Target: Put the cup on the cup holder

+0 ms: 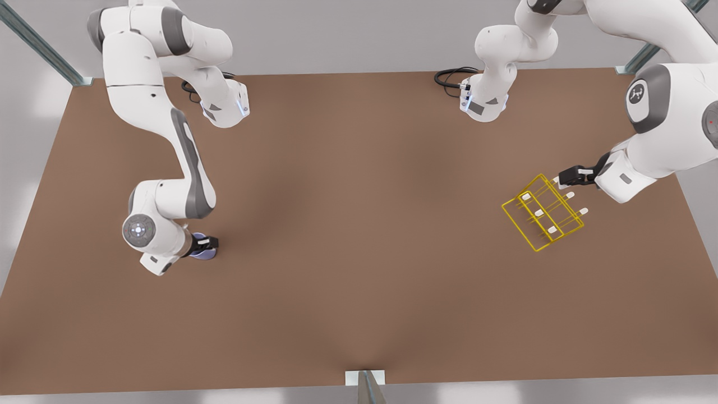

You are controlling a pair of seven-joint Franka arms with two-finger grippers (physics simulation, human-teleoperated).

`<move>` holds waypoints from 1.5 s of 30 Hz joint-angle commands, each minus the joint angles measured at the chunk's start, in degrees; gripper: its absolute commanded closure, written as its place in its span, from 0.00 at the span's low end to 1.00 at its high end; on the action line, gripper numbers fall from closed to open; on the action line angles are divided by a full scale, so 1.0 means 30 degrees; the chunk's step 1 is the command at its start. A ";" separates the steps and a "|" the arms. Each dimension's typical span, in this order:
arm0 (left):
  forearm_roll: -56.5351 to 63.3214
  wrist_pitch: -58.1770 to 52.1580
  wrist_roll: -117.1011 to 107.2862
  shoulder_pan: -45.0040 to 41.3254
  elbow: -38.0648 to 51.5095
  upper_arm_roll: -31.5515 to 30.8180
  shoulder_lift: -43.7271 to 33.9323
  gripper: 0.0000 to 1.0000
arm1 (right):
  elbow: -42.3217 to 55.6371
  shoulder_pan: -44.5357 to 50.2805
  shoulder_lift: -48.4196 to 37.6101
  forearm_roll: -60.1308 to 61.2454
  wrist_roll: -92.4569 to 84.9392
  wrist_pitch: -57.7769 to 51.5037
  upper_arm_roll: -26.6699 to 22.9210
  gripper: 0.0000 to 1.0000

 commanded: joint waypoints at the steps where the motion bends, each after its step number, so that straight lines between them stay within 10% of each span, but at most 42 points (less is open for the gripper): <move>1: 0.0011 -0.0102 -0.0037 0.0009 0.0008 0.0002 0.0000 0.00 | 0.0001 0.0023 0.0224 0.0030 -0.0230 0.0620 -0.0003 0.00; 40: 0.0304 -0.0072 -0.0037 -0.0197 0.0008 -0.0027 0.0147 0.00 | -0.1053 -0.0094 0.1485 0.0030 0.1147 0.1558 0.0700 0.00; 45: 0.0304 -0.0102 -0.0037 -0.0197 0.0008 -0.0027 0.0147 0.00 | -0.1083 -0.0211 0.1514 0.0030 0.1147 0.1441 0.0700 0.28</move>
